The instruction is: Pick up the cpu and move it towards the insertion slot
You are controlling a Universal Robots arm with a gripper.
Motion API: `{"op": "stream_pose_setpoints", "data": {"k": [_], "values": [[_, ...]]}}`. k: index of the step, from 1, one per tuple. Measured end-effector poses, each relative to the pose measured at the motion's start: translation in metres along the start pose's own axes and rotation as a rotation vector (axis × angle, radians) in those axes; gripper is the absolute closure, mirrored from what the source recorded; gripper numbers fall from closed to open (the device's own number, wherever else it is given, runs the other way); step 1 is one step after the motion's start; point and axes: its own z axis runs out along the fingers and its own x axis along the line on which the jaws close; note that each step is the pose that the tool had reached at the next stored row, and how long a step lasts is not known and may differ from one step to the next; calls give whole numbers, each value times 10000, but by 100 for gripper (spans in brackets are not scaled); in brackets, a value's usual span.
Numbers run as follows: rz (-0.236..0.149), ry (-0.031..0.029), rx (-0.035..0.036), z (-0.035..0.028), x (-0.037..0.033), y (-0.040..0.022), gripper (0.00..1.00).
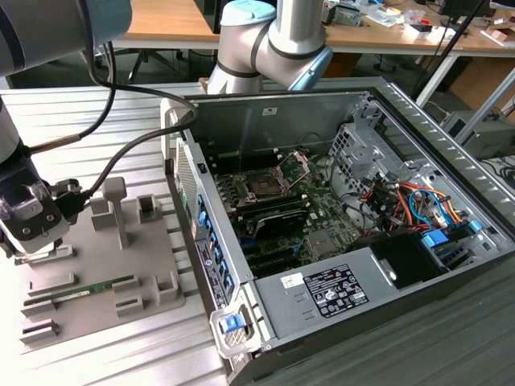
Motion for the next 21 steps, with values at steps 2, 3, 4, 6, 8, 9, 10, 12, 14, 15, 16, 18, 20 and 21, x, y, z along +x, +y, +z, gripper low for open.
{"op": "stream_pose_setpoints", "data": {"k": [2, 3, 4, 6, 8, 9, 10, 12, 14, 15, 16, 18, 20, 21], "values": [[0, 1, 0, -9, 0, 1, 45], [0, 0, 0, -12, 0, 1, 45], [0, 1, 0, -16, 0, 1, 45], [0, -1, 0, -19, 0, 1, 45], [1, 1, 1, -25, 0, 2, 45], [0, 1, 0, -27, 0, 2, 45], [0, 1, 0, -28, 0, 2, 45], [0, 1, 0, -34, 0, 2, 45], [0, 0, 0, -37, 0, 2, 45], [0, 0, -1, -39, 0, 3, 45], [0, 1, 0, -42, 0, 3, 45], [1, 2, 1, -48, 0, 3, 45], [1, 0, 0, -55, 0, 4, 45], [1, 0, 0, -60, 0, 4, 45]]}}
